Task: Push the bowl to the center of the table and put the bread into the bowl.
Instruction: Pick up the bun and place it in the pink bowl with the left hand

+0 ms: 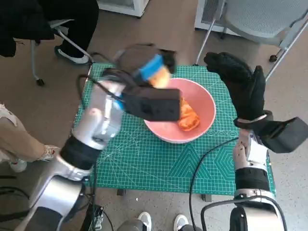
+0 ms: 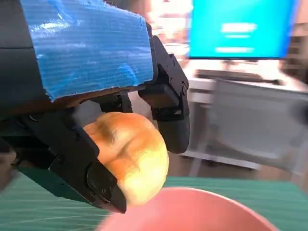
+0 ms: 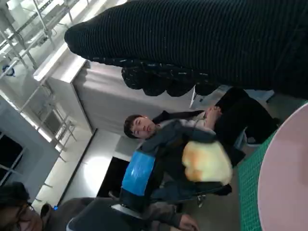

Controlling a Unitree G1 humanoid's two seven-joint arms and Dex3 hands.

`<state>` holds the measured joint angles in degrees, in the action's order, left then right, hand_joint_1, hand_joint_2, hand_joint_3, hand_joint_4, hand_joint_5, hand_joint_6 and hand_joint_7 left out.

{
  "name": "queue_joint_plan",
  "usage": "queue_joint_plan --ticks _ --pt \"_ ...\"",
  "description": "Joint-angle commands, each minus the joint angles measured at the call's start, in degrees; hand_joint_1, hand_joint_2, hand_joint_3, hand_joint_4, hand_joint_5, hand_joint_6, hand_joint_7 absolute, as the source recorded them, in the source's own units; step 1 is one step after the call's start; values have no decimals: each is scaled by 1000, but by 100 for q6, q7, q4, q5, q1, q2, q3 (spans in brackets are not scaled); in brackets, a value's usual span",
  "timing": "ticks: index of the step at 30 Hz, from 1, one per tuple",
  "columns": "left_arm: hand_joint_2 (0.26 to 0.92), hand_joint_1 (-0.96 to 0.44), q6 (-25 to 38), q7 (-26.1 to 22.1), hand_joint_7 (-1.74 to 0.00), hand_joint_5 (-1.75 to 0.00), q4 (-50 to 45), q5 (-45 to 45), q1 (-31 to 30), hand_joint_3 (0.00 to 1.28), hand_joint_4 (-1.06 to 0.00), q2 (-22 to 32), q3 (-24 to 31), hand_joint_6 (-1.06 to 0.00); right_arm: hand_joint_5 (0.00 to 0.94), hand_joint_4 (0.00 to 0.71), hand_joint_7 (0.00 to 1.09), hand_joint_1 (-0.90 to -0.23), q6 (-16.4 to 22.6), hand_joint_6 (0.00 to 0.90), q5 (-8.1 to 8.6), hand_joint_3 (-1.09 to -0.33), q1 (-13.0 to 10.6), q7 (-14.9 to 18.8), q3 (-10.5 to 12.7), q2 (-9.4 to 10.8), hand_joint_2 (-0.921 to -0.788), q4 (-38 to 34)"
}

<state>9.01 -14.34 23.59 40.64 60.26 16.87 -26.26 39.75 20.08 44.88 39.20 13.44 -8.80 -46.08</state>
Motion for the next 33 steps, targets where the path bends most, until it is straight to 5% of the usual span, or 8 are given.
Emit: queue_joint_plan --ticks 1,3,13,21,23,25,26,33 --pt "918 1 -242 150 -1171 -1314 351 53 239 136 -609 -117 -62 -569 0 170 538 -680 33 -1 -66 -767 -229 -100 16 -65 -921 35" --pt "919 1 -340 201 -1250 -1334 552 62 299 170 -555 -170 -87 -535 0 170 538 -679 37 -1 -84 -770 -253 -138 13 -81 -921 72" --pt "674 2 -644 391 -1150 -1531 1295 14 477 601 -580 -304 -86 -578 2 173 531 -678 -13 -1 -103 -775 -322 -293 -3 -149 -921 194" --pt "736 1 -699 449 -1063 -1395 1763 -163 579 431 -665 -472 6 -624 3 176 529 -677 13 -1 -128 -776 -317 -383 -29 -151 -921 182" --pt "845 0 -672 228 -1238 -1387 1828 -236 598 325 -597 -492 0 -463 3 176 529 -677 20 -1 -136 -776 -312 -405 -39 -145 -921 179" --pt "808 -43 -660 -91 -875 -864 1815 -313 598 230 -407 -456 -25 -363 2 176 529 -676 33 -1 -146 -776 -301 -424 -49 -140 -921 164" --pt "802 -144 -655 -248 -525 -449 1791 -351 595 140 -273 -429 -33 -307 2 176 529 -676 40 -1 -151 -776 -296 -433 -54 -138 -921 155" --pt "815 -417 -711 -825 -96 -38 1822 -505 569 33 -36 -318 -34 -204 1 173 529 -676 64 -1 -148 -776 -252 -433 -56 -130 -921 92"
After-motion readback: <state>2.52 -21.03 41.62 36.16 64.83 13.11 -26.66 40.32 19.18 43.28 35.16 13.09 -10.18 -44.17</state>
